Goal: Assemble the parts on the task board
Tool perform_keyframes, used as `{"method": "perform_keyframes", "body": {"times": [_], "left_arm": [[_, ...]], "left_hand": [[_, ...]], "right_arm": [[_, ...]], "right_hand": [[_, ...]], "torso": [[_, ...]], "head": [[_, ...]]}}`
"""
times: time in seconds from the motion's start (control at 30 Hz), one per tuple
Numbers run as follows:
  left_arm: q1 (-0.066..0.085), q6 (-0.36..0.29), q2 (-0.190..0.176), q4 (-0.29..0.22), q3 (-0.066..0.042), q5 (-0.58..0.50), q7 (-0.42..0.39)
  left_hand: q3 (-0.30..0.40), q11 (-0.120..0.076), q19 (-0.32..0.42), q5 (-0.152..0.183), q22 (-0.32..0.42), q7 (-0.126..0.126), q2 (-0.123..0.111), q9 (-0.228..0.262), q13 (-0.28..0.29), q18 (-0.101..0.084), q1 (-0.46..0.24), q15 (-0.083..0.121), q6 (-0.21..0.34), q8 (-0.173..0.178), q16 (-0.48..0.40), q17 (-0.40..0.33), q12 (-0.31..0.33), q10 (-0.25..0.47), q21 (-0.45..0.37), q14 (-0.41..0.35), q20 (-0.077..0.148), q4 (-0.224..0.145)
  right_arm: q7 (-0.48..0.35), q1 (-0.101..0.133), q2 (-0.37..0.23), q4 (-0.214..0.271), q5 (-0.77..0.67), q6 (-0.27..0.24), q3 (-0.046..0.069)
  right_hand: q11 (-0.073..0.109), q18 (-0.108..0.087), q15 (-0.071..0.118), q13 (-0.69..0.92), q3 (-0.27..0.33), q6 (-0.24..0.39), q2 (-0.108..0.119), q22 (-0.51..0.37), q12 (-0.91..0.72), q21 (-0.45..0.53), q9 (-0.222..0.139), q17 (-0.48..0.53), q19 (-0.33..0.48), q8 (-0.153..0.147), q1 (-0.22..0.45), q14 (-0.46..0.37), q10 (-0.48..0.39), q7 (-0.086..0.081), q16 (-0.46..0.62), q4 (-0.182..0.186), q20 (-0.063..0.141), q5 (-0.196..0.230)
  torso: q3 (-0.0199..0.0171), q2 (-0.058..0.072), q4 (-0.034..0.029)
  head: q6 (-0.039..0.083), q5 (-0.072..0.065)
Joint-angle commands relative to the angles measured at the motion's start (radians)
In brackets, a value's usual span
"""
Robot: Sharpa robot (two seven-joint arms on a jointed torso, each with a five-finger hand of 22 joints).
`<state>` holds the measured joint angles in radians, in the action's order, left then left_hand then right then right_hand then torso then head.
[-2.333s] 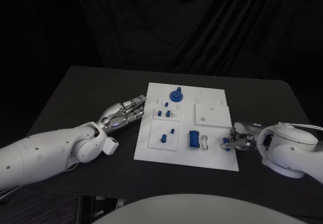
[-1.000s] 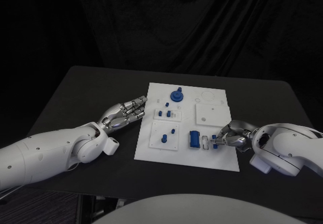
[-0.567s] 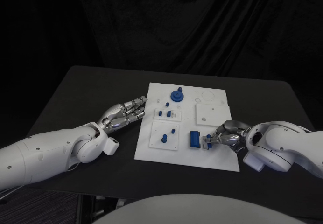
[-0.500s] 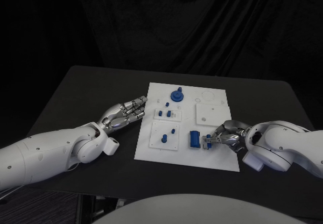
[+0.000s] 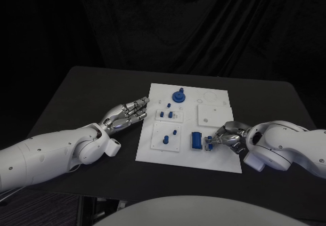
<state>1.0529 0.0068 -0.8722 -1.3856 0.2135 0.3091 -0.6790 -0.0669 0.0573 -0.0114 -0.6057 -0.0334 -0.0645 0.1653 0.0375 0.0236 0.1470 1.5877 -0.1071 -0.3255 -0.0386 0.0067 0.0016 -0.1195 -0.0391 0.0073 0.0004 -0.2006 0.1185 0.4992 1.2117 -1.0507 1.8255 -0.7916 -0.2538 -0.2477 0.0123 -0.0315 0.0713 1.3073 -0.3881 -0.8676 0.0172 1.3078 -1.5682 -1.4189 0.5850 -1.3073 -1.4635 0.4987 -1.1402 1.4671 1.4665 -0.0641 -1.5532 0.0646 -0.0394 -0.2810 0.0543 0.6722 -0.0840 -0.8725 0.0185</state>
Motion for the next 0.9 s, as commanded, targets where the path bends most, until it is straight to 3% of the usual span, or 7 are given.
{"method": "perform_keyframes", "body": {"times": [0.03, 0.9], "left_arm": [[-0.001, 0.014, 0.002, -0.001, -0.001, -0.003, -0.068], [-0.002, 0.020, 0.007, 0.005, -0.001, -0.003, -0.066]], "left_hand": [[0.005, 0.006, 0.001, 0.004, -0.001, -0.004, 0.010, 0.000, 0.000, 0.019, 0.000, -0.005, 0.000, -0.001, -0.007, -0.002, -0.004, -0.001, 0.002, 0.000, -0.007, 0.000], [0.007, 0.005, 0.001, 0.003, -0.001, -0.007, 0.012, 0.001, 0.000, 0.019, 0.001, -0.006, -0.001, -0.001, -0.007, -0.002, -0.003, 0.000, 0.002, 0.000, -0.008, -0.002]], "right_arm": [[0.022, 0.000, 0.003, -0.005, 0.005, 0.034, 0.000], [0.023, -0.003, 0.015, -0.012, 0.005, 0.068, 0.000]], "right_hand": [[-0.009, -0.009, -0.004, 0.263, 0.012, 0.004, 0.002, 0.210, -0.003, 0.005, -0.001, -0.221, -0.034, 0.002, 0.023, 0.095, 0.104, -0.003, 0.001, 0.016, -0.003, 0.001], [-0.015, -0.010, -0.010, 0.263, 0.068, 0.012, 0.029, 0.208, -0.003, 0.012, -0.007, -0.220, -0.031, -0.003, 0.079, 0.094, 0.104, -0.011, 0.002, 0.054, -0.008, 0.003]], "torso": [[-0.0004, 0.000, 0.0010], [0.0001, 0.000, 0.0007]], "head": [[0.000, 0.003], [0.000, 0.004]]}}
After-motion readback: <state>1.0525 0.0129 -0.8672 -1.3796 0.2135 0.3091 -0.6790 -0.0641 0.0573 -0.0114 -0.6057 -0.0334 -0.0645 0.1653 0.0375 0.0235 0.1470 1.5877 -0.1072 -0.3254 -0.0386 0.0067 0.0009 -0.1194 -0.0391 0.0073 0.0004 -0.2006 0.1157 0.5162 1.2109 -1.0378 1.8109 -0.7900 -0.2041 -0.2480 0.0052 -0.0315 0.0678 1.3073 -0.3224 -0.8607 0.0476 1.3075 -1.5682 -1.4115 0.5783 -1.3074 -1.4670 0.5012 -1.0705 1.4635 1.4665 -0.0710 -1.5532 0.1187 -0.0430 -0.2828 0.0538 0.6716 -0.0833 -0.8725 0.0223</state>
